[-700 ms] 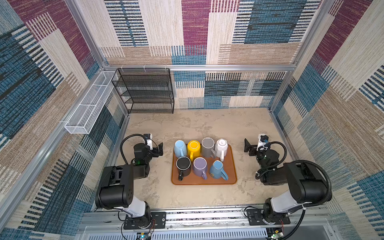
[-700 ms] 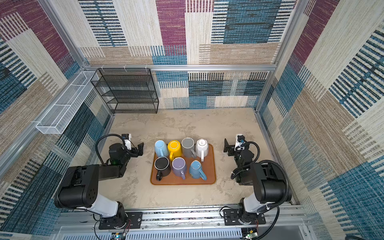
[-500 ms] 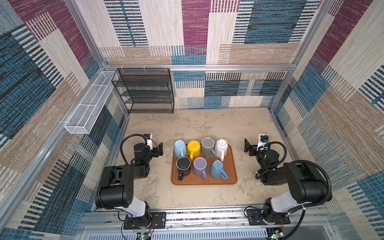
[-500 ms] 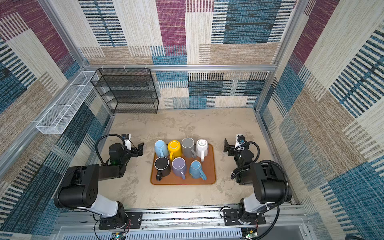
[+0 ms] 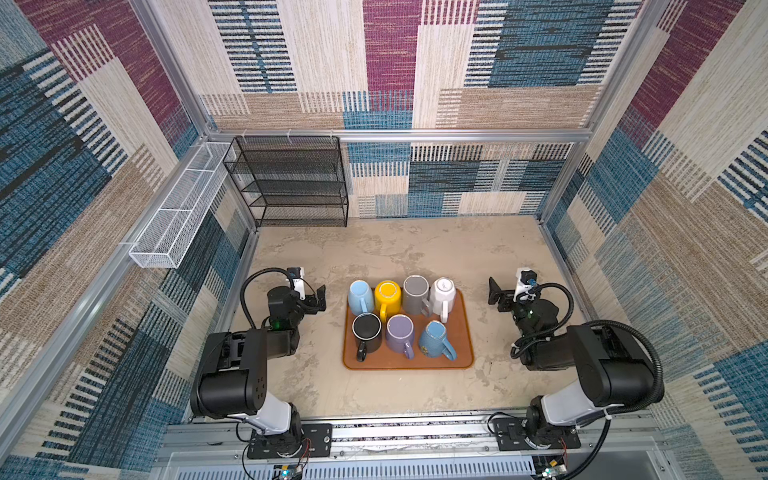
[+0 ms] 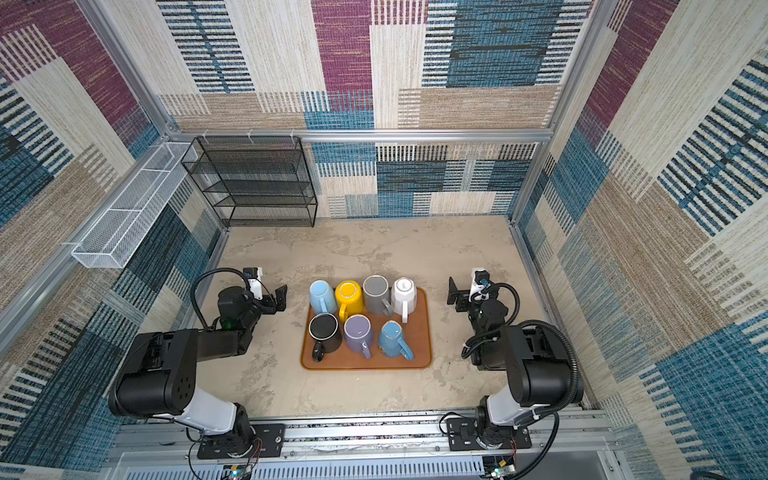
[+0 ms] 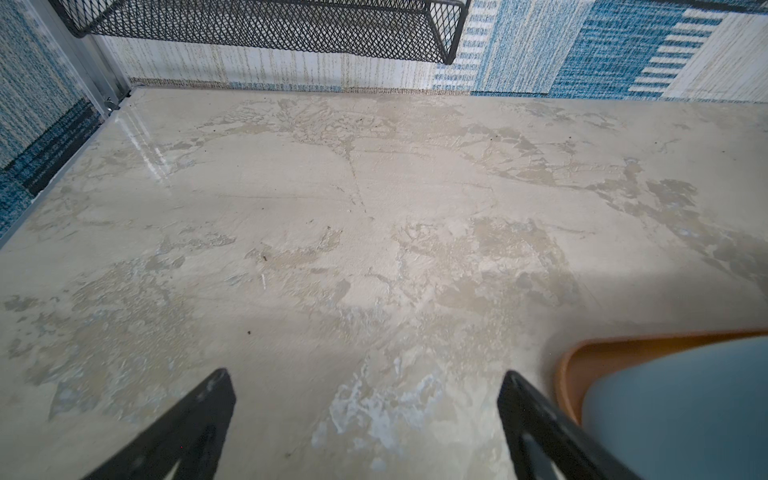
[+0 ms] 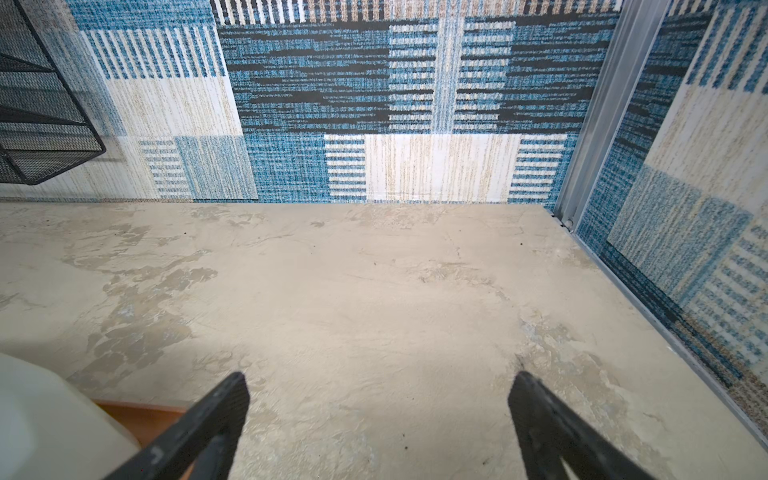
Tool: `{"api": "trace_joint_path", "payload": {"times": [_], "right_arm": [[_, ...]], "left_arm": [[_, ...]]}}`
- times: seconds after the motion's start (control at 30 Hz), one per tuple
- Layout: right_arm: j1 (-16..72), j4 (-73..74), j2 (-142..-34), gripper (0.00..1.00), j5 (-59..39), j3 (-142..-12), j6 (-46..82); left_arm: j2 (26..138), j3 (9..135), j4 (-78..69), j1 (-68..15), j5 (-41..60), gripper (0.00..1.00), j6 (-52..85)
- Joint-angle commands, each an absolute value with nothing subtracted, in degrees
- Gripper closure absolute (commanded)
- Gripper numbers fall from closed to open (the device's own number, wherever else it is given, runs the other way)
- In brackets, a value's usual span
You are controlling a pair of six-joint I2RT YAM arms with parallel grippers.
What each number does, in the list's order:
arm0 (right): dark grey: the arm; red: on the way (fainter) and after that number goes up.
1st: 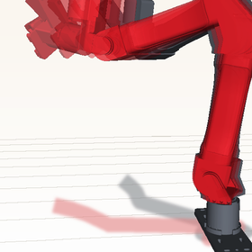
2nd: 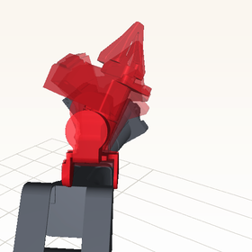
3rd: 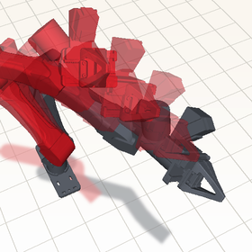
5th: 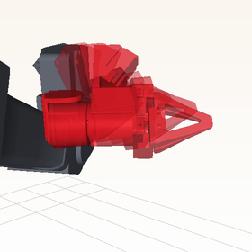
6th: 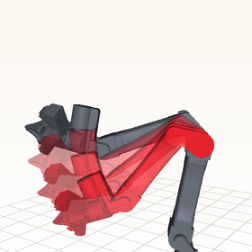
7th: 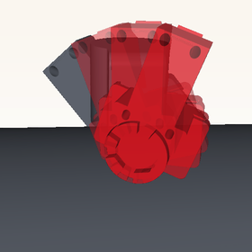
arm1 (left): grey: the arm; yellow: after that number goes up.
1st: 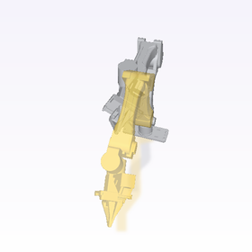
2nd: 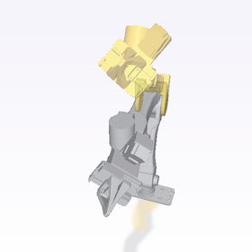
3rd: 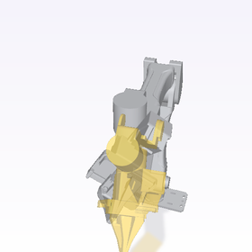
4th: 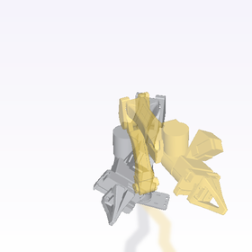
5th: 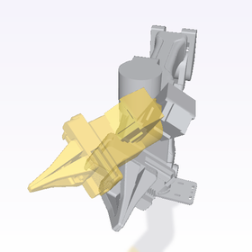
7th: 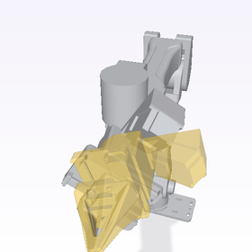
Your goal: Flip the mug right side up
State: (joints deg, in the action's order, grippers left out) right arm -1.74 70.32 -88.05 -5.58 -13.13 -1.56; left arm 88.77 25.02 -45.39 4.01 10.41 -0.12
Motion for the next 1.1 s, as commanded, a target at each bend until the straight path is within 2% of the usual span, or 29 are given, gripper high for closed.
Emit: {"api": "trace_joint_path", "payload": {"times": [0.0, 0.6, 0.77, 0.87, 1.07], "right_arm": [[-1.7, 71.4, -87.9, 0.00, -5.8, -13.2, -1.6], [-1.7, 71.7, -87.6, 0.01, -5.7, -12.9, -1.5], [-1.7, 64.2, -85.6, 0.00, -3.0, -16.2, -0.6], [-1.7, 59.3, -83.9, 0.00, -2.5, -18.1, -0.3], [-1.1, 40.6, -73.8, 0.00, -2.2, -25.2, 0.7]], "left_arm": [[88.8, 25.2, -45.8, 4.0, 9.8, 0.01, -1.2], [88.5, 25.1, -46.1, 4.0, 9.5, 0.01, -1.5], [82.2, 28.0, -36.4, 3.7, 7.8, 0.01, -1.4], [78.3, 28.6, -31.5, 2.3, 3.4, 0.01, -1.2], [68.6, 34.6, -17.3, 0.5, 2.8, 0.06, 7.6]]}}
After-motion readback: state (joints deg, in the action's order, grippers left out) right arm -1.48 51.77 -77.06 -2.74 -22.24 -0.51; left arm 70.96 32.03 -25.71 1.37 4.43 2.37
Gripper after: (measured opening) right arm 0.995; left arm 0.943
